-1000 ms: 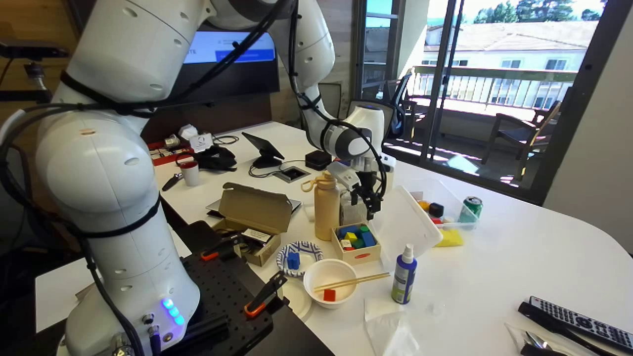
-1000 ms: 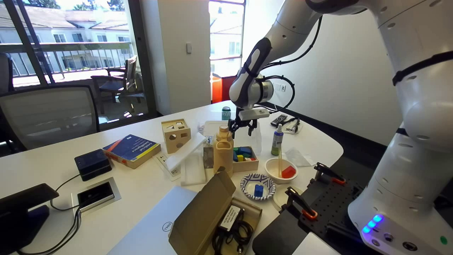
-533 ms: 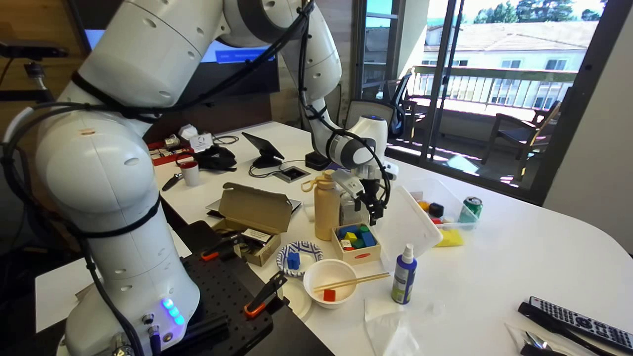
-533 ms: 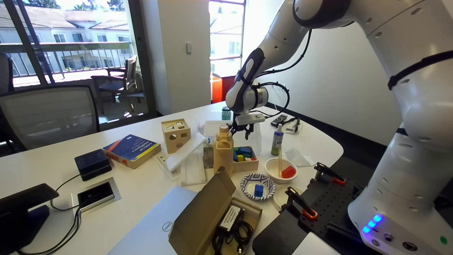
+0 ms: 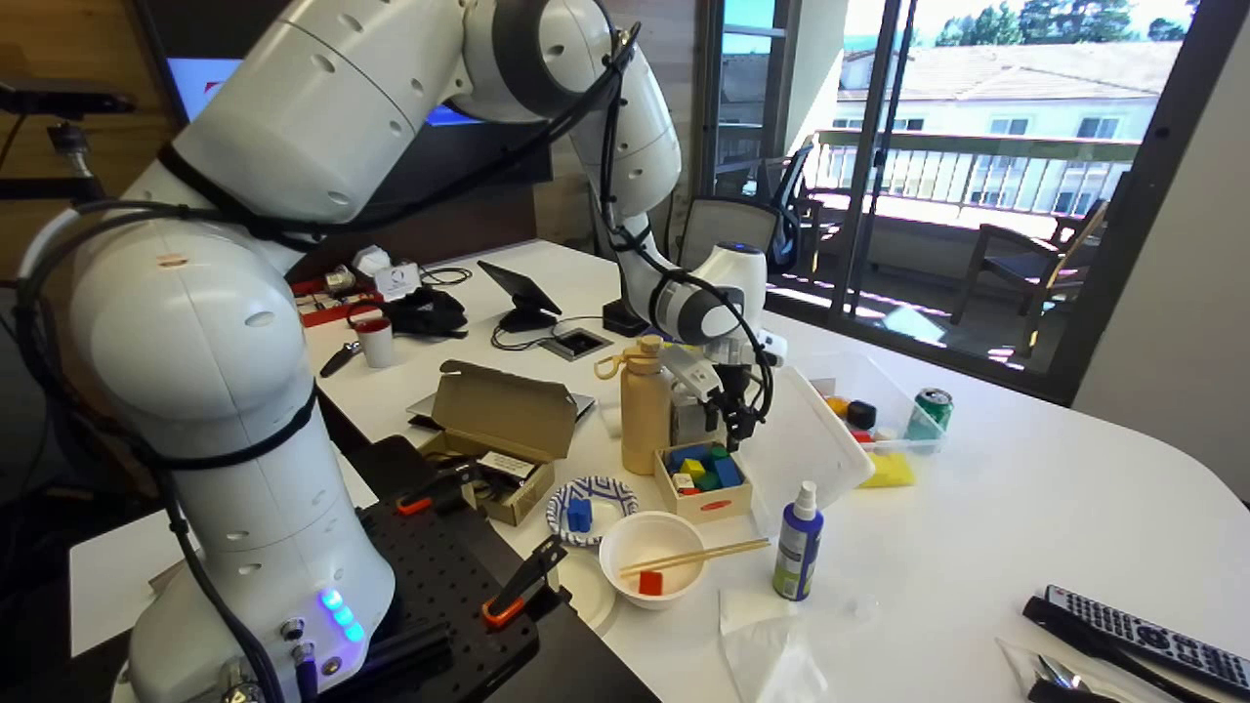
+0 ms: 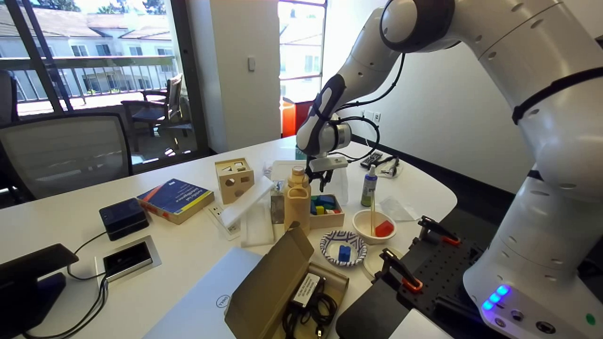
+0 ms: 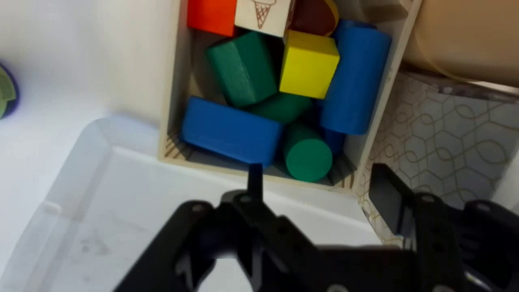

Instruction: Shift the green block to the white bowl

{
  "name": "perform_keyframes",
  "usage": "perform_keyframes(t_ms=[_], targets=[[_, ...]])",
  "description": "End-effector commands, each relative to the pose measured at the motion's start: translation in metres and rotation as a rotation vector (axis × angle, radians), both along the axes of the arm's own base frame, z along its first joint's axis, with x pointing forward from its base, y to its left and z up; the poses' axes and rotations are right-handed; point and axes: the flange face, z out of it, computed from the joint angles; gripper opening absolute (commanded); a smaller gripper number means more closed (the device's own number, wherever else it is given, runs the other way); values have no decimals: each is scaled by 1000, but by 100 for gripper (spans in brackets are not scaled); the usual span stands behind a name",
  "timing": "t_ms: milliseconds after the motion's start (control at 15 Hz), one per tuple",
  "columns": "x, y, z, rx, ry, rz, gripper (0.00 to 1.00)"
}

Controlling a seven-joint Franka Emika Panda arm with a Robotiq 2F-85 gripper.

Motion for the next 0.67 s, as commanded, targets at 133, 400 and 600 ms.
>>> perform_keyframes(t_ms=[133, 400, 600], targets=[[7, -2, -7, 18, 16, -38, 80], [9, -2, -11, 21, 21, -38, 52], [9, -1, -13, 24, 24, -36, 38]])
